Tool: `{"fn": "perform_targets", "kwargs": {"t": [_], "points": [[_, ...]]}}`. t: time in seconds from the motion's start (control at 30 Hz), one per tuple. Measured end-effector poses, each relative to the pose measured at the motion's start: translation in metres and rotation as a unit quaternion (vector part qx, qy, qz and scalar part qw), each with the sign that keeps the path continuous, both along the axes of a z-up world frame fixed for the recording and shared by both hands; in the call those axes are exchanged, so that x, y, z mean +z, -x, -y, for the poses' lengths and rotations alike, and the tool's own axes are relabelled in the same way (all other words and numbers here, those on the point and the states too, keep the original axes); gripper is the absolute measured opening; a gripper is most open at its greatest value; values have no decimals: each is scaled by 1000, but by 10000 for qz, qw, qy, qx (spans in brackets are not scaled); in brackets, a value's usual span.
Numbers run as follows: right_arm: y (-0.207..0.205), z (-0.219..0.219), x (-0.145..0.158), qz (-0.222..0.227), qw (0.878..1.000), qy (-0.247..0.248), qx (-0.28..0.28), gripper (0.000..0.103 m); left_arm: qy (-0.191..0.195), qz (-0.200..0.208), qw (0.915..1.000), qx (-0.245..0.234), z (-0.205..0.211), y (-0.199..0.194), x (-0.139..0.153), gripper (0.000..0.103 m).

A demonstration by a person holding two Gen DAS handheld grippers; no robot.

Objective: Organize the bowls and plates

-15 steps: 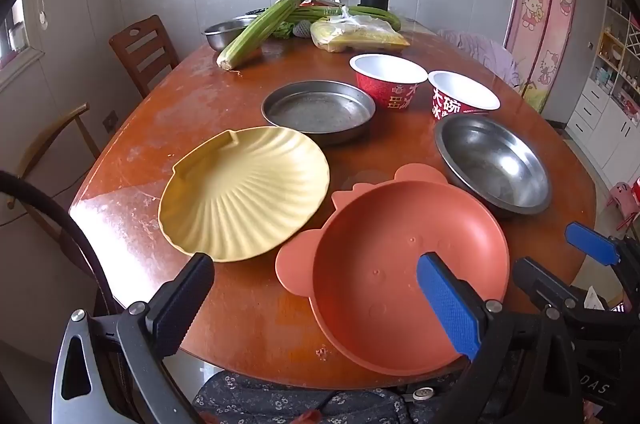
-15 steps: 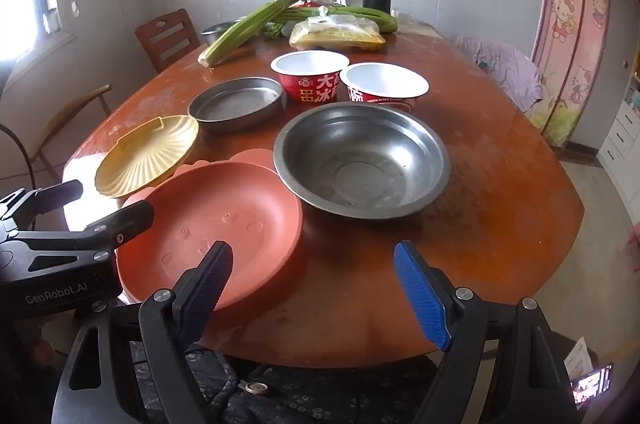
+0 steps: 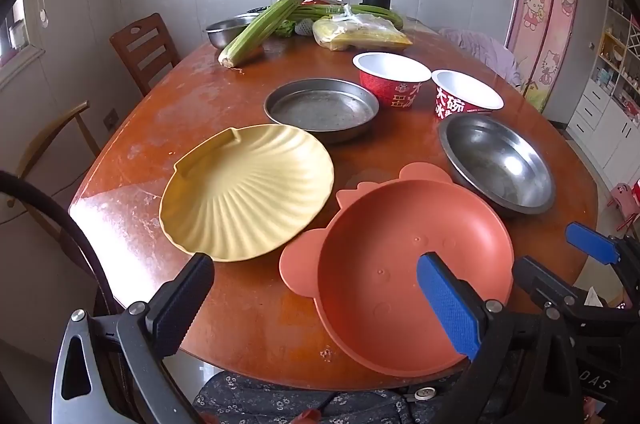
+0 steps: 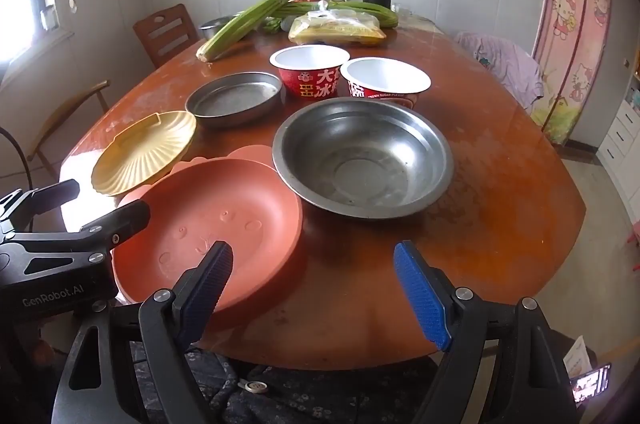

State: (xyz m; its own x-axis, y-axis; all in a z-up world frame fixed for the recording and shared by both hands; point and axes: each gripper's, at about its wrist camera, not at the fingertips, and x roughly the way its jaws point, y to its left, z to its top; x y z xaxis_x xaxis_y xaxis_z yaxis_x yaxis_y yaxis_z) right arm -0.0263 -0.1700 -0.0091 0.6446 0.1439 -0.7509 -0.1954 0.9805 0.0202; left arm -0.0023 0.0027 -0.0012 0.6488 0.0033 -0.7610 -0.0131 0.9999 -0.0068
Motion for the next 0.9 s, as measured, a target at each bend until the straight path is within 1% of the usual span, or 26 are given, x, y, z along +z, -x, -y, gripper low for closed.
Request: {"fn": "perform_targets", "kwargs": {"t": [0.2, 0.9], "points": [[-2, -5, 0, 4, 10000, 65, -17, 84, 30, -36, 10000, 8, -4, -7, -4, 102], [-5, -12, 4, 31, 9999, 154, -7, 84, 38, 30, 10000, 5, -8, -5, 0, 102]]}}
